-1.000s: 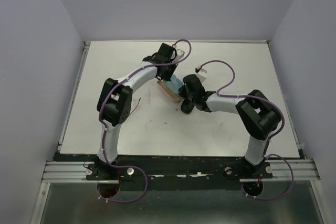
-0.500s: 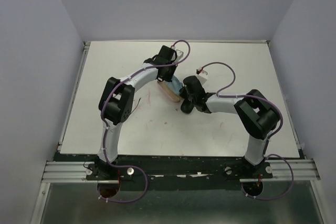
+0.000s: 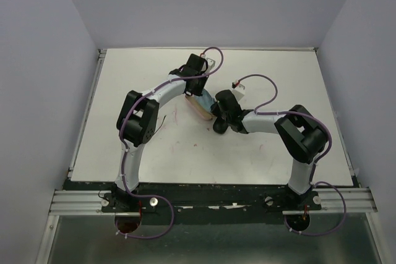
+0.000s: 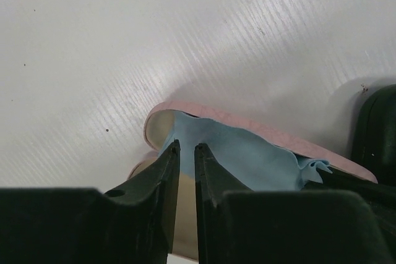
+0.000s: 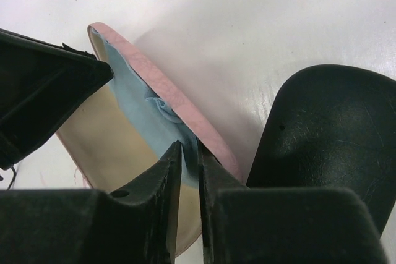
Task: Organize the sunglasses
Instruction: Place the folded cleaning cloth in the sunglasses case, then smooth out the folded cleaning cloth near the sunglasses case, then move the opened sunglasses case to the center of the board.
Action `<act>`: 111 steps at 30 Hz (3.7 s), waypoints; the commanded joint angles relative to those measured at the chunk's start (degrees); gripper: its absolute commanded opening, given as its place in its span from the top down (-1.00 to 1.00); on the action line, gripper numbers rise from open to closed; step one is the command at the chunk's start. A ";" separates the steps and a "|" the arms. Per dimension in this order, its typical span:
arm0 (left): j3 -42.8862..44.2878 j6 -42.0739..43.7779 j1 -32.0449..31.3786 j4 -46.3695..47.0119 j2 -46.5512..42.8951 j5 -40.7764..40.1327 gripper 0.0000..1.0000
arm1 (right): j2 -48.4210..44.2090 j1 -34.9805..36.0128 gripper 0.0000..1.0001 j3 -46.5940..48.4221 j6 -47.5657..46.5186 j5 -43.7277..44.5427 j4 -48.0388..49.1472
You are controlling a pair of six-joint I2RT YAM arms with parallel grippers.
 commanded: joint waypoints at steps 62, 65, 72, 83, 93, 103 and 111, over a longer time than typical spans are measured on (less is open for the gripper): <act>-0.46 -3.04 0.54 -2.21 -0.15 8.82 0.61 | -7.37 -0.39 0.27 1.65 -18.48 -0.62 -4.78; -0.20 -2.34 0.54 -2.20 -0.50 6.28 0.61 | -7.38 -2.84 0.24 1.91 -19.54 -4.72 -5.30; 2.70 0.21 1.07 -5.71 -2.69 4.68 0.61 | -0.89 -8.21 0.14 7.43 -29.90 -20.90 -6.35; 7.53 -4.70 4.93 -9.06 -8.93 6.18 0.19 | 4.66 -8.74 0.04 13.95 -34.66 -25.31 -7.77; 19.74 -20.33 10.47 -9.50 -15.26 2.14 -0.97 | 9.15 -9.80 0.03 17.90 -40.29 -29.89 -7.24; -2.35 -32.03 11.09 -1.79 -31.33 0.55 -0.98 | 8.36 -10.76 0.29 16.59 -37.56 -33.31 -6.88; -33.48 -38.28 11.09 10.00 -44.09 4.41 -0.97 | 7.39 -10.77 0.47 14.92 -34.58 -33.75 -7.24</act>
